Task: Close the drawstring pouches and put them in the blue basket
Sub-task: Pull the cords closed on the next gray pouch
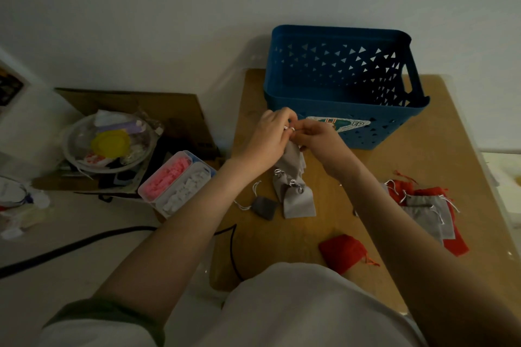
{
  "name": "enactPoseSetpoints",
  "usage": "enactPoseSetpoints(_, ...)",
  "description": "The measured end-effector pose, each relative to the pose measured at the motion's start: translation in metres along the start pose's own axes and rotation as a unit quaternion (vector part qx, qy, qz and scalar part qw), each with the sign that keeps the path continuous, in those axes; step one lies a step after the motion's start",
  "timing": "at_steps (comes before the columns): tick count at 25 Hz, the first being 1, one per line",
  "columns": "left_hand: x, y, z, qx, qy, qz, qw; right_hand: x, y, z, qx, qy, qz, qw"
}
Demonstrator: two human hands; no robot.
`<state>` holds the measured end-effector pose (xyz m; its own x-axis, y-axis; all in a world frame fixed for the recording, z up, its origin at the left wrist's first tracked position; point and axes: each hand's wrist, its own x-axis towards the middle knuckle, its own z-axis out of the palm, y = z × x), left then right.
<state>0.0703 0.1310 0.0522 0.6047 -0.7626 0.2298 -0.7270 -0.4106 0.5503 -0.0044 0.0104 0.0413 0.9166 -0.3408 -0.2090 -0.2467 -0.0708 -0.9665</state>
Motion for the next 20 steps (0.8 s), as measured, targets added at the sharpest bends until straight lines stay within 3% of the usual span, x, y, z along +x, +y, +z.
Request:
enactPoseSetpoints(4,-0.003,0.003,0.001,0.041,0.037,0.057,0.997,0.0,-0.005,-0.005,0.065,-0.02,0.01,0.998)
enactPoseSetpoints(10,-0.008,0.006,0.004,0.04,0.085,0.067,0.993,0.001,-0.004,-0.013,0.161,-0.04,0.054,0.985)
enactPoseSetpoints(14,-0.011,0.005,0.004,0.031,0.087,0.081,0.992,0.0,0.0,-0.02,0.214,-0.086,0.093,0.969)
enactPoseSetpoints(20,-0.01,0.004,0.0,-0.036,0.065,0.07,0.995,0.002,0.013,-0.027,0.288,-0.124,0.082,0.946)
